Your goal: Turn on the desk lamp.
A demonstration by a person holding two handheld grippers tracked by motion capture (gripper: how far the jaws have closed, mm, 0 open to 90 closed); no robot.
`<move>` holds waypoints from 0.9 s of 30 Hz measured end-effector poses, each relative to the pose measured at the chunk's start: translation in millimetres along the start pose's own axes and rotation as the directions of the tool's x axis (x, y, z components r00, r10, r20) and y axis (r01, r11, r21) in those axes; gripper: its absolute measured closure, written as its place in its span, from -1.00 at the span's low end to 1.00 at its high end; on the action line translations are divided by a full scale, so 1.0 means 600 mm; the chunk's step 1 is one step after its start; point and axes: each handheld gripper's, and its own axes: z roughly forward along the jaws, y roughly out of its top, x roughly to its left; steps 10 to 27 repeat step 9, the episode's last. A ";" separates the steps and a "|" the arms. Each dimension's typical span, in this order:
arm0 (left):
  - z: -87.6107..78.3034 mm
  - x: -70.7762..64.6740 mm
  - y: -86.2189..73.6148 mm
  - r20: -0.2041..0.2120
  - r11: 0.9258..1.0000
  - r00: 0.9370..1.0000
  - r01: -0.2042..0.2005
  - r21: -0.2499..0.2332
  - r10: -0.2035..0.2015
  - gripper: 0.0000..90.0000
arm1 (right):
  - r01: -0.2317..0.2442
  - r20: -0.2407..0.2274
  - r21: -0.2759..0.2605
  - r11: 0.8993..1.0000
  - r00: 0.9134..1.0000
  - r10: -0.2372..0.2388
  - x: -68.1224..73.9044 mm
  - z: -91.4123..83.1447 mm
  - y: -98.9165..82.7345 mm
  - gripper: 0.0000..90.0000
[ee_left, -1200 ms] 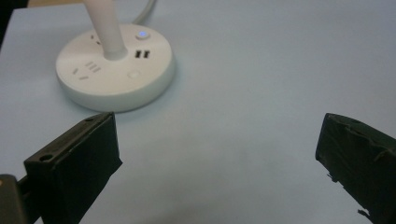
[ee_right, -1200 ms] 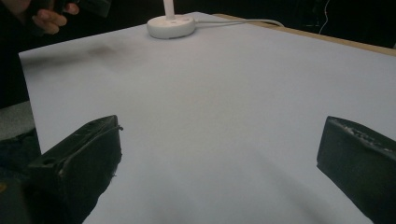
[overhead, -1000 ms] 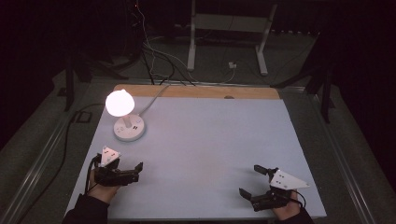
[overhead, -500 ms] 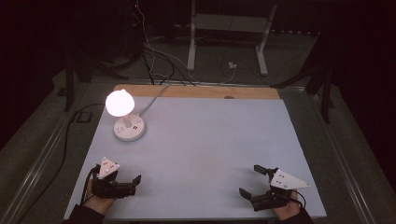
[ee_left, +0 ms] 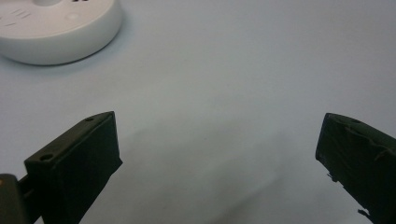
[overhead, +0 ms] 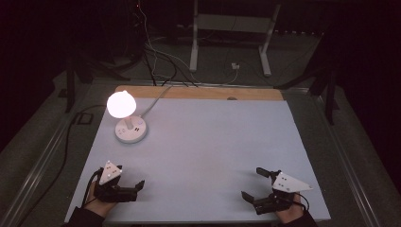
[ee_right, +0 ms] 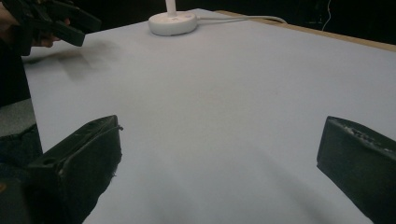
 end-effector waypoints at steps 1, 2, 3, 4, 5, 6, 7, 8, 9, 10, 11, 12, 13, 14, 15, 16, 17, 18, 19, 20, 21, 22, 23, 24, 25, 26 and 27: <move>0.000 0.000 0.000 0.005 1.000 1.000 0.004 0.002 -0.004 -0.99 | -0.001 0.000 0.000 1.000 1.000 0.001 0.000 0.000 0.000 -1.00; 0.000 0.000 0.000 0.010 1.000 1.000 0.006 0.005 -0.006 -0.99 | -0.001 0.000 0.001 1.000 1.000 0.001 0.000 0.000 -0.001 -1.00; 0.000 0.000 0.000 0.017 1.000 1.000 0.004 0.005 -0.004 -0.99 | 0.000 0.001 0.003 1.000 1.000 0.000 0.000 0.000 -0.001 -1.00; -0.001 0.000 0.000 0.023 1.000 1.000 0.003 -0.004 -0.003 -0.99 | 0.001 0.001 0.004 1.000 1.000 -0.001 0.000 0.000 0.000 -1.00; -0.001 0.000 0.001 0.028 1.000 1.000 0.005 -0.006 -0.005 -0.99 | 0.001 0.001 0.003 1.000 1.000 -0.001 0.000 0.001 0.000 -1.00; -0.002 -0.001 0.001 0.033 1.000 0.999 0.007 -0.008 -0.007 -0.99 | -0.001 0.001 0.002 1.000 1.000 0.001 0.000 0.001 -0.001 -1.00; -0.002 -0.001 0.001 0.038 1.000 0.999 0.007 -0.007 -0.006 -0.99 | -0.003 0.001 0.004 1.000 1.000 0.003 0.000 0.001 -0.001 -1.00; -0.001 -0.002 0.001 0.040 1.000 0.999 0.007 -0.009 -0.006 -0.99 | -0.002 0.001 0.006 1.000 1.000 0.002 0.000 0.001 -0.001 -1.00; -0.001 -0.002 0.002 0.040 1.000 0.999 0.002 -0.009 -0.002 -0.99 | -0.001 0.001 0.006 1.000 1.000 0.001 0.000 0.001 -0.001 -1.00; -0.001 -0.002 0.002 0.040 1.000 0.999 0.002 -0.009 -0.002 -0.99 | -0.001 0.001 0.006 1.000 1.000 0.001 0.000 0.001 -0.001 -1.00; -0.001 -0.002 0.002 0.040 1.000 0.999 0.002 -0.009 -0.002 -0.99 | -0.001 0.001 0.006 1.000 1.000 0.001 0.000 0.001 -0.001 -1.00; -0.001 -0.002 0.002 0.040 1.000 0.999 0.002 -0.009 -0.002 -0.99 | -0.001 0.001 0.006 1.000 1.000 0.001 0.000 0.001 -0.001 -1.00; -0.001 -0.002 0.002 0.040 1.000 0.999 0.002 -0.009 -0.002 -0.99 | -0.001 0.001 0.006 1.000 1.000 0.001 0.000 0.001 -0.001 -1.00; -0.001 -0.002 0.002 0.040 1.000 0.999 0.002 -0.009 -0.002 -0.99 | -0.001 0.001 0.006 1.000 1.000 0.001 0.000 0.001 -0.001 -1.00; -0.001 -0.002 0.002 0.040 1.000 0.999 0.002 -0.009 -0.002 -0.99 | -0.001 0.001 0.006 1.000 1.000 0.001 0.000 0.001 -0.001 -1.00; -0.001 -0.002 0.002 0.040 1.000 0.999 0.002 -0.009 -0.002 -0.99 | -0.001 0.001 0.006 1.000 1.000 0.001 0.000 0.001 -0.001 -1.00; -0.001 -0.002 0.002 0.040 1.000 0.999 0.002 -0.009 -0.002 -0.99 | -0.001 0.001 0.006 1.000 1.000 0.001 0.000 0.001 -0.001 -1.00; -0.001 -0.002 0.002 0.040 1.000 0.999 0.002 -0.009 -0.002 -0.99 | -0.001 0.001 0.006 1.000 1.000 0.001 0.000 0.001 -0.001 -1.00; -0.001 -0.002 0.002 0.040 1.000 0.999 0.002 -0.009 -0.002 -0.99 | -0.001 0.001 0.006 1.000 1.000 0.001 0.000 0.001 -0.001 -1.00; -0.001 -0.002 0.002 0.040 1.000 0.999 0.002 -0.009 -0.002 -0.99 | -0.001 0.001 0.006 1.000 1.000 0.001 0.000 0.001 -0.001 -1.00; -0.001 -0.002 0.002 0.040 1.000 0.999 0.002 -0.009 -0.002 -0.99 | -0.001 0.001 0.006 1.000 1.000 0.001 0.000 0.001 -0.001 -1.00; -0.001 -0.002 0.002 0.040 1.000 0.999 0.002 -0.009 -0.002 -0.99 | -0.001 0.001 0.006 1.000 1.000 0.001 0.000 0.001 -0.001 -1.00; -0.001 -0.002 0.002 0.040 1.000 0.999 0.002 -0.009 -0.002 -0.99 | -0.001 0.001 0.006 1.000 1.000 0.001 0.000 0.001 -0.001 -1.00; -0.001 -0.002 0.002 0.040 1.000 0.999 0.002 -0.009 -0.002 -0.99 | -0.001 0.001 0.006 1.000 1.000 0.001 0.000 0.001 -0.001 -1.00; -0.001 -0.002 0.002 0.040 1.000 0.999 0.002 -0.009 -0.002 -0.99 | -0.001 0.001 0.006 1.000 1.000 0.001 0.000 0.001 -0.001 -1.00; -0.001 -0.002 0.002 0.040 1.000 0.999 0.002 -0.009 -0.002 -0.99 | -0.001 0.001 0.006 1.000 1.000 0.001 0.000 0.001 -0.001 -1.00; -0.001 -0.002 0.002 0.040 1.000 0.999 0.002 -0.009 -0.002 -0.99 | -0.001 0.001 0.006 1.000 1.000 0.001 0.000 0.001 -0.001 -1.00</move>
